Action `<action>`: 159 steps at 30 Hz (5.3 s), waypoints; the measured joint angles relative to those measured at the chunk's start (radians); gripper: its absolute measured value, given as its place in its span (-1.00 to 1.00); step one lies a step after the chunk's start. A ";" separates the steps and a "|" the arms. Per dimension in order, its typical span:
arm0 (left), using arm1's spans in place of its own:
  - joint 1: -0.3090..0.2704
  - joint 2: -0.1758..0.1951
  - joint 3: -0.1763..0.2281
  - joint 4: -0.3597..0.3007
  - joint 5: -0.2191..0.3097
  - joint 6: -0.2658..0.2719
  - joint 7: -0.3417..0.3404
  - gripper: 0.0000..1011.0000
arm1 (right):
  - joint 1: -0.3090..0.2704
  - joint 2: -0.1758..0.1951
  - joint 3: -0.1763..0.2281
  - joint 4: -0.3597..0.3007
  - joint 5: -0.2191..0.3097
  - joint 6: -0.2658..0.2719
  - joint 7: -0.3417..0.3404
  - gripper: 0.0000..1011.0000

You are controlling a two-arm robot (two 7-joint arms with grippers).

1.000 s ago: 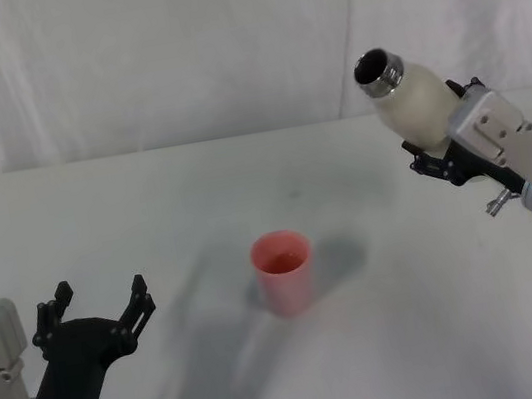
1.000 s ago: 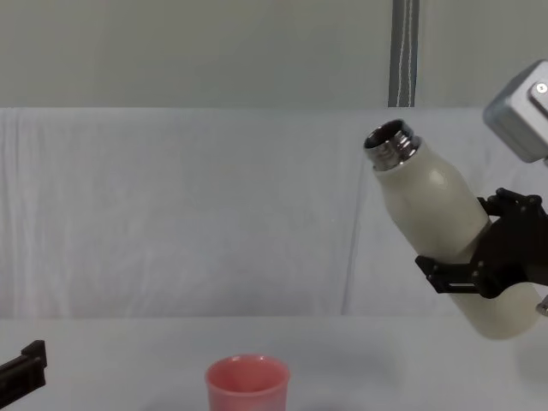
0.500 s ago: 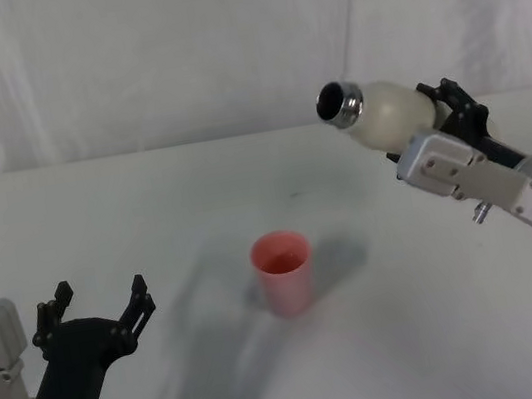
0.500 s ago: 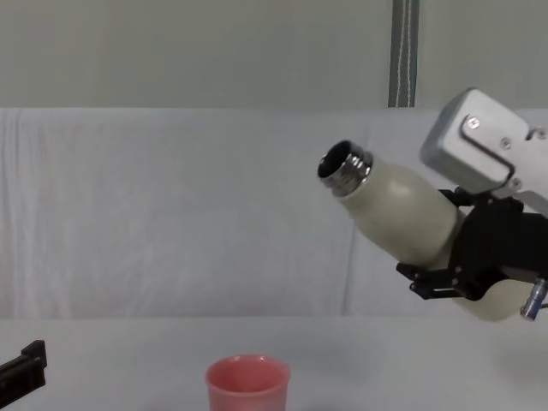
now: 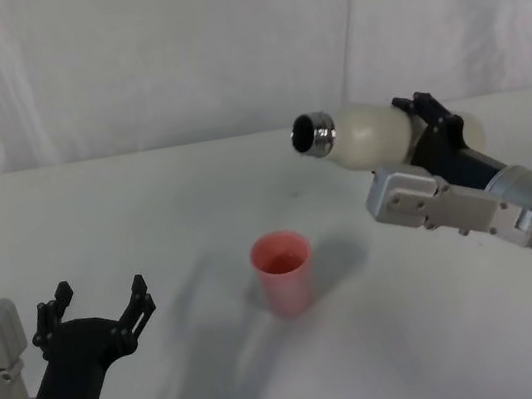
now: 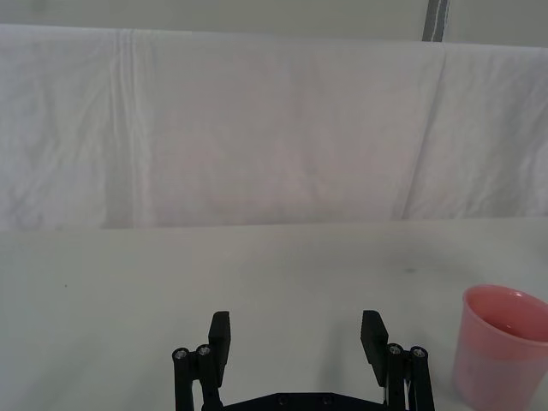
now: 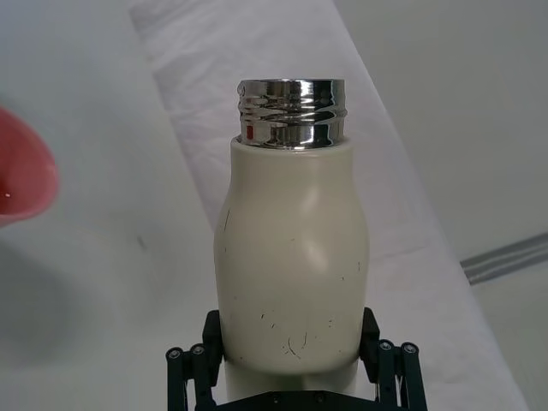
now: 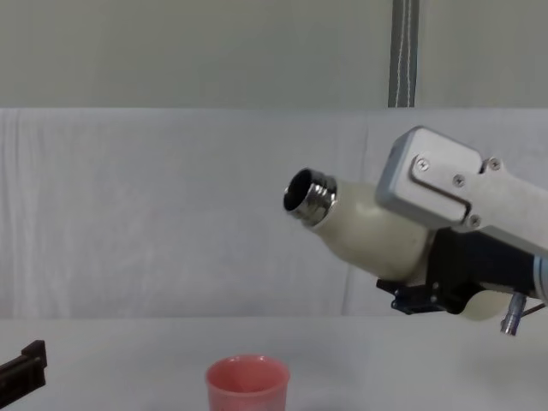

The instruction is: Grasp the thermos with one hand and pour water into the cup lid.

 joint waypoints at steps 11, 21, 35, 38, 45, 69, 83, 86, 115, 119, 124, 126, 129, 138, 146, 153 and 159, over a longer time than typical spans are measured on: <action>0.000 0.000 0.000 0.000 0.000 0.000 0.000 0.98 | 0.008 0.005 -0.055 -0.003 -0.076 -0.004 0.016 0.88; 0.000 0.000 0.000 0.000 0.000 0.000 0.000 0.98 | 0.021 0.014 -0.097 0.009 -0.151 0.005 0.022 0.88; 0.000 0.000 0.000 0.000 0.000 0.000 0.000 0.98 | 0.031 0.013 -0.128 0.049 -0.203 0.009 0.024 0.88; 0.000 0.000 0.000 0.000 0.000 0.000 0.000 0.98 | 0.034 0.012 -0.130 0.057 -0.204 0.006 0.024 0.88; 0.000 0.000 0.000 0.000 0.000 0.000 0.000 0.98 | 0.043 0.012 -0.138 0.076 -0.219 -0.002 0.021 0.88; 0.000 0.000 0.000 0.000 0.000 0.000 0.000 0.98 | 0.059 0.001 -0.153 0.109 -0.274 0.008 -0.026 0.88; 0.000 0.000 0.000 0.000 0.000 0.000 0.000 0.98 | 0.070 0.003 -0.167 0.123 -0.301 -0.001 -0.036 0.88; 0.000 0.000 0.000 0.000 0.000 0.000 0.000 0.98 | 0.073 0.005 -0.170 0.125 -0.307 -0.001 -0.037 0.88; 0.000 0.000 0.000 0.000 0.000 0.000 0.000 0.98 | 0.089 0.018 -0.188 0.128 -0.352 0.002 -0.043 0.88; 0.000 0.000 0.000 0.000 0.000 0.000 0.000 0.98 | 0.091 0.019 -0.189 0.127 -0.357 0.002 -0.047 0.88; 0.000 0.000 0.000 0.000 0.000 0.000 0.000 0.98 | 0.093 0.022 -0.190 0.122 -0.362 0.002 -0.047 0.88; 0.000 0.000 0.000 0.000 0.000 0.000 0.000 0.98 | 0.093 0.022 -0.191 0.121 -0.362 0.002 -0.047 0.88; 0.000 0.000 0.000 0.000 0.000 0.000 0.000 0.98 | 0.095 0.023 -0.192 0.119 -0.365 0.002 -0.047 0.88; 0.000 0.000 0.000 0.000 0.000 0.000 0.000 0.98 | 0.097 0.025 -0.193 0.113 -0.368 0.002 -0.047 0.88; 0.000 0.000 0.000 0.000 0.000 0.000 0.000 0.98 | 0.097 0.026 -0.193 0.110 -0.368 0.002 -0.044 0.88; 0.000 0.000 0.000 0.000 0.000 0.000 0.000 0.98 | 0.096 0.026 -0.193 0.107 -0.367 0.003 -0.041 0.88; 0.000 0.000 0.000 0.000 0.000 0.000 0.000 0.98 | 0.096 0.027 -0.193 0.107 -0.367 0.003 -0.040 0.88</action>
